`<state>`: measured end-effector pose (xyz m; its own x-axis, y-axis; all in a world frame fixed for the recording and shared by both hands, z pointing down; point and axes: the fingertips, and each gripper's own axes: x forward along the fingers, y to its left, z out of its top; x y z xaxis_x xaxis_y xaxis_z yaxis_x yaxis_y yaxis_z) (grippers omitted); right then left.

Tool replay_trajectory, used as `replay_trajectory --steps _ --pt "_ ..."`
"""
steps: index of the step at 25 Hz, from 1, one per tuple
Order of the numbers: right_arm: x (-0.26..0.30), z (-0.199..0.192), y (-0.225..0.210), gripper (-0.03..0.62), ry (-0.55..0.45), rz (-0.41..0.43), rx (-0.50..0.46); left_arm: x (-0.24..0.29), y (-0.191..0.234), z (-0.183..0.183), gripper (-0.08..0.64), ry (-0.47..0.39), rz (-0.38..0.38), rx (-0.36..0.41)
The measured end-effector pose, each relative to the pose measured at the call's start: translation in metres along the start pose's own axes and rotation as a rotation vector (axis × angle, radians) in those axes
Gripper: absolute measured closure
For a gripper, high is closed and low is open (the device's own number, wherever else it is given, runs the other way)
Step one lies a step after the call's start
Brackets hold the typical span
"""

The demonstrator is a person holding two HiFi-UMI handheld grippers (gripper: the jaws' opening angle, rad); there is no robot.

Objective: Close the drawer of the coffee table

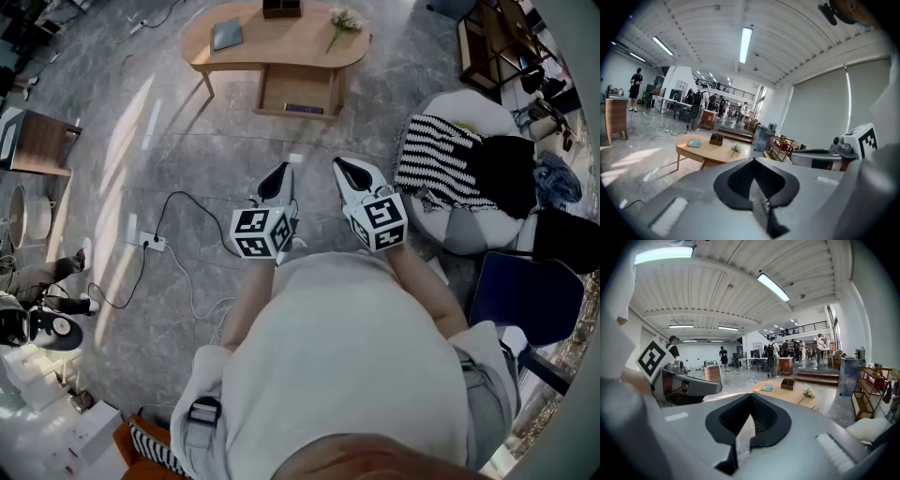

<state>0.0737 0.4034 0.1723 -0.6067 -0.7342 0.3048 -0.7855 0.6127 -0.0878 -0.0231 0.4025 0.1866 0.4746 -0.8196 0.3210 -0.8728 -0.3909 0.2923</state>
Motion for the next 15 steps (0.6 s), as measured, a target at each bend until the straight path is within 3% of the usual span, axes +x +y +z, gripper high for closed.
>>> replay_trajectory --steps 15 --pt "-0.015 0.001 0.027 0.592 -0.023 0.009 0.051 -0.026 0.001 -0.021 0.560 0.035 0.000 -0.040"
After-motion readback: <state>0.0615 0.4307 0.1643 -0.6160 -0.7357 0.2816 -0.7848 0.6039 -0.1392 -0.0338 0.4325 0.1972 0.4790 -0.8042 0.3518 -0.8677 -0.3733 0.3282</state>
